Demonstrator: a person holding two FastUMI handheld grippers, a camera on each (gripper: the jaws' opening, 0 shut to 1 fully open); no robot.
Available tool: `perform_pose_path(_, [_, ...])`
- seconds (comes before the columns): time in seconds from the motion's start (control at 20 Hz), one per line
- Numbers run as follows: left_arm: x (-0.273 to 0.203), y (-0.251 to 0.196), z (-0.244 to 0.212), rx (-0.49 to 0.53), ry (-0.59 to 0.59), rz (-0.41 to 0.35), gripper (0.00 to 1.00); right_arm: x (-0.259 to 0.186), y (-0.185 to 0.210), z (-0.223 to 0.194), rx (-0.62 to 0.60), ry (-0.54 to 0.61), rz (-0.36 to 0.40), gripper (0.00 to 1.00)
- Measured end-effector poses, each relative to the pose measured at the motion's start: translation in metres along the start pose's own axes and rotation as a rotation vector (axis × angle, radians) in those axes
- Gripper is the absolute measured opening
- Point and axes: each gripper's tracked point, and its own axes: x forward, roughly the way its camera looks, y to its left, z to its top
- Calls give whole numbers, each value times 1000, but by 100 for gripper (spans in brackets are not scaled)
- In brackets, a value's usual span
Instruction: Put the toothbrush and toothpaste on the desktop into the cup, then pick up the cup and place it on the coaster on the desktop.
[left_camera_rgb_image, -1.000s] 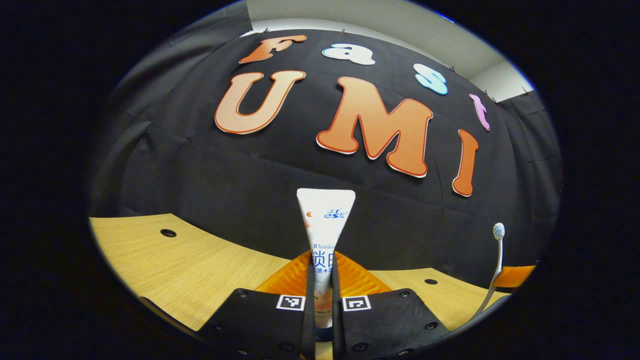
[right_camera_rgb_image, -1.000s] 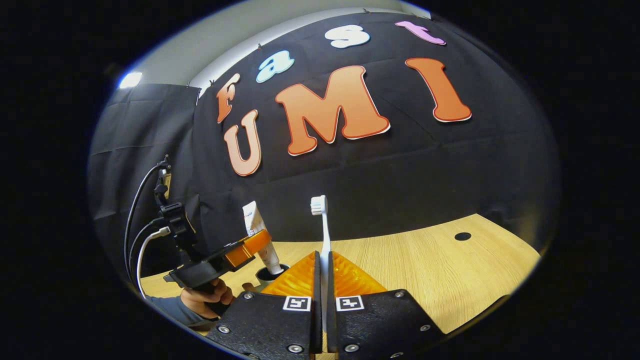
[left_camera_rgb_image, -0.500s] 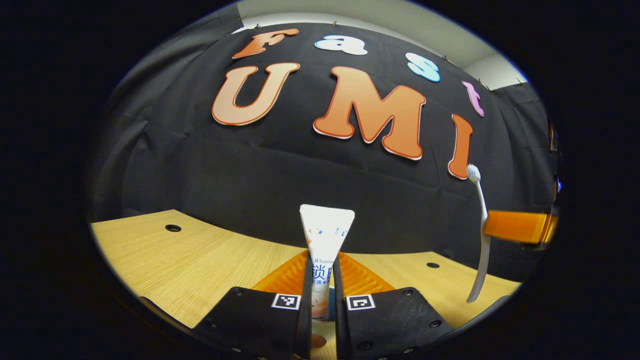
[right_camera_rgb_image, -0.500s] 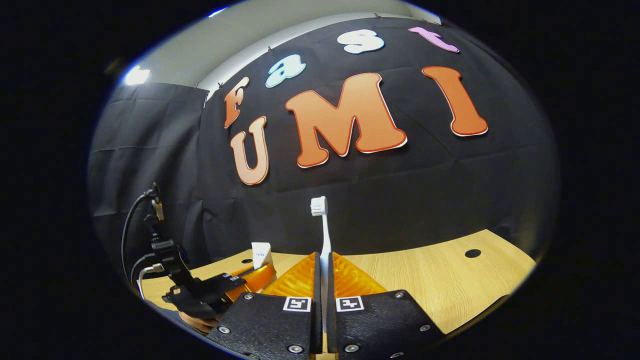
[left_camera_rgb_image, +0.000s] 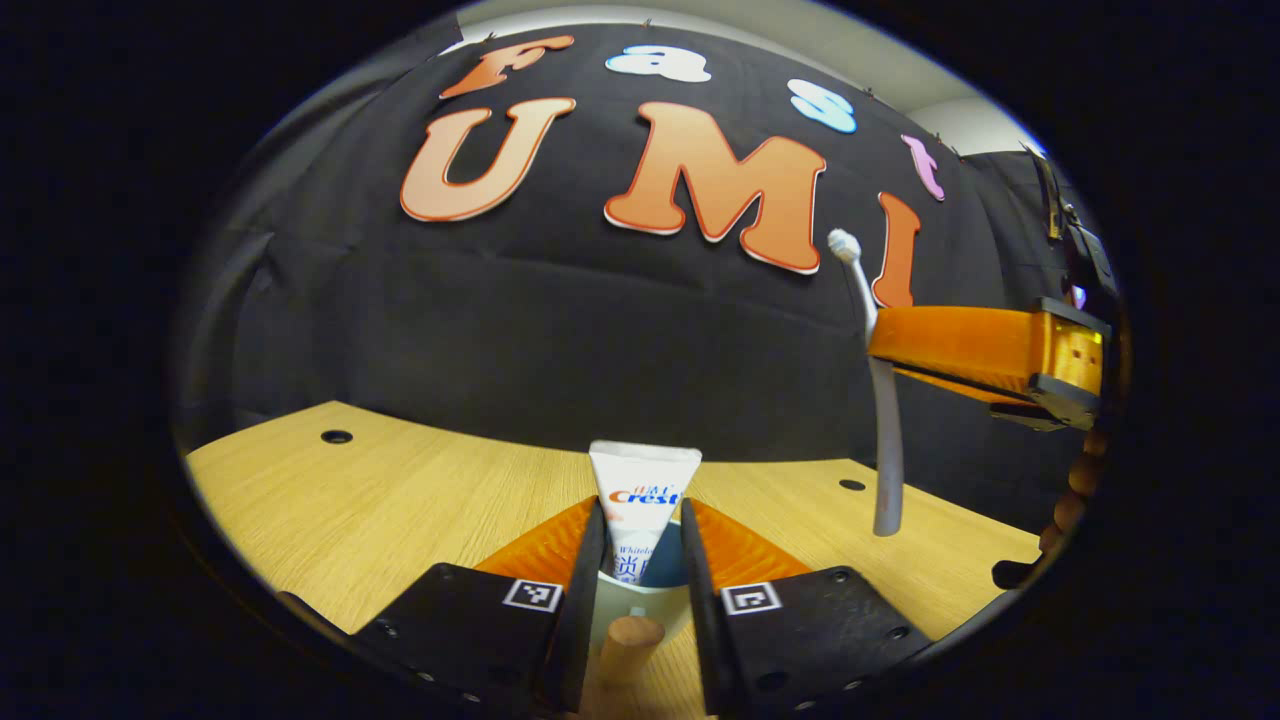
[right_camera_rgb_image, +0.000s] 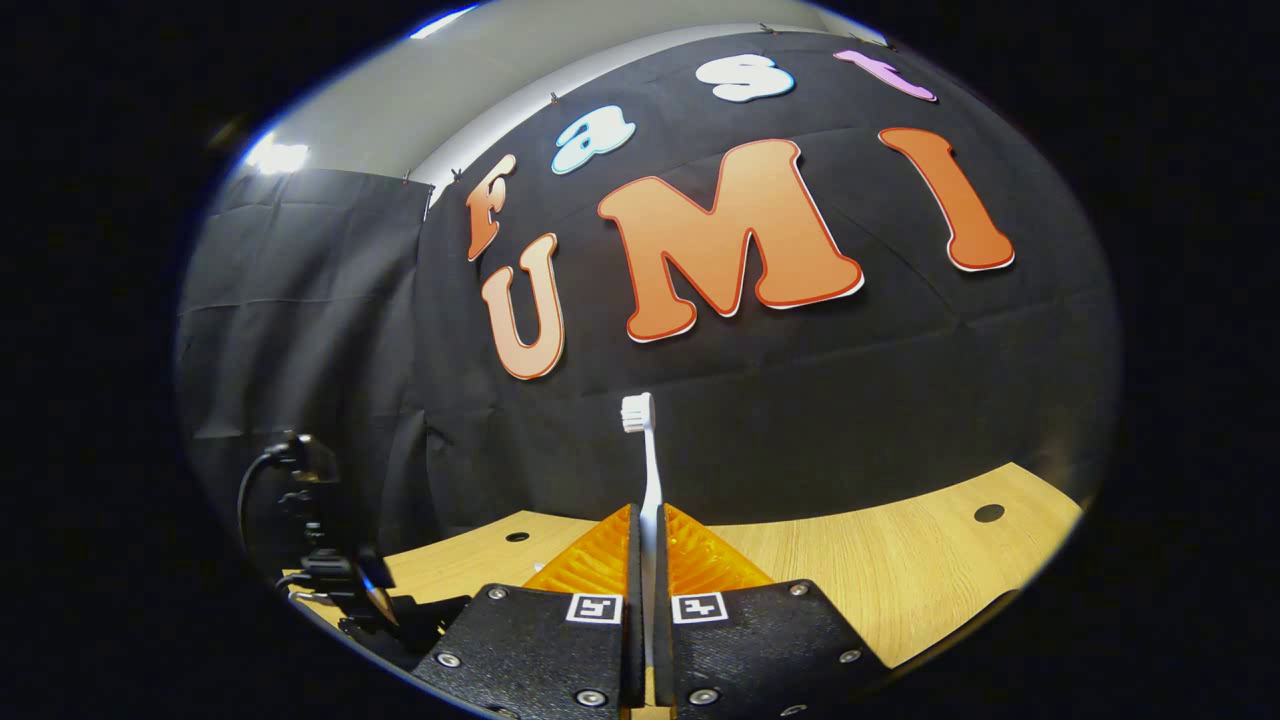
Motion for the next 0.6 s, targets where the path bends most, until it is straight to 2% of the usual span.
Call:
perform_pose_path(0.05, [-7, 2, 5, 15, -14, 8, 58, 5, 3, 3, 5, -7, 9, 4])
perform_pose_path(0.1, [-11, 4, 9, 19, -21, 12, 64, 12, 7, 5, 13, -16, 16, 4])
perform_pose_path(0.15, [-13, 7, 11, 17, -32, 20, 75, 17, 10, 6, 19, -22, 24, 4])
perform_pose_path(0.25, [-18, 13, 19, 15, -52, 31, 86, 26, 17, 5, 23, -38, 42, 4])
perform_pose_path(0.35, [-25, 20, 29, 22, -75, 48, 93, 34, 22, 2, 32, -53, 57, 4])
perform_pose_path(0.6, [-45, 38, 49, 36, -148, 97, 94, 57, 27, -19, 86, -47, 75, 4])
